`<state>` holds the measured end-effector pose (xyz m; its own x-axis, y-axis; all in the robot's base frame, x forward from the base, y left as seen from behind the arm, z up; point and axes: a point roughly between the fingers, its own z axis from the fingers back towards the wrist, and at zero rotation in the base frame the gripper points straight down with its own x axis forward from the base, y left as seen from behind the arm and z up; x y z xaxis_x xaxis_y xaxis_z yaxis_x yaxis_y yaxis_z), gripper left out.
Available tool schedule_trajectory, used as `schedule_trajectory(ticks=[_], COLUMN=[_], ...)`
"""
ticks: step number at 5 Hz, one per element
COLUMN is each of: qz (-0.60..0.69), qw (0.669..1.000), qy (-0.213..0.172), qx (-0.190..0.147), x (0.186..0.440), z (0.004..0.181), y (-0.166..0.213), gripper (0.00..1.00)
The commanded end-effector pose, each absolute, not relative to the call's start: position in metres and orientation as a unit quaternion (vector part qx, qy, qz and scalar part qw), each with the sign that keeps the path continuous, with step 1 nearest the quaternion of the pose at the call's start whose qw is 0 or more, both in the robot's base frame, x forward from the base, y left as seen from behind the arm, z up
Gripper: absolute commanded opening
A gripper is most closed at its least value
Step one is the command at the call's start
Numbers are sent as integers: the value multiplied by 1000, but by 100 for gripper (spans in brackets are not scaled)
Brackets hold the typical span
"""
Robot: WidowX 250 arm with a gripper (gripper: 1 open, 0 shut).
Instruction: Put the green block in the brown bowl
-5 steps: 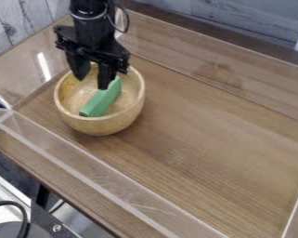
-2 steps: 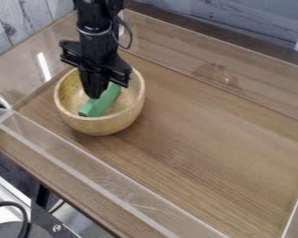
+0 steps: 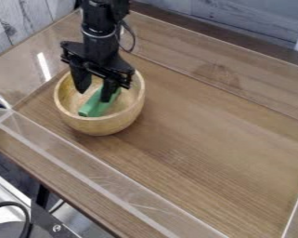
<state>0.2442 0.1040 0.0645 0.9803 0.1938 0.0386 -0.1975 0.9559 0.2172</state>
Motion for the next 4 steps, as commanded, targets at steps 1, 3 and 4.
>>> schedule_trajectory(ticks=[1,3,4], qz=[92,81,78], qw=[990,992,993], qy=[-20,-17,-18], qx=[104,91,90], x=[255,260,261], z=[73,75,78], y=[109,111,110], gripper=[0,0,0])
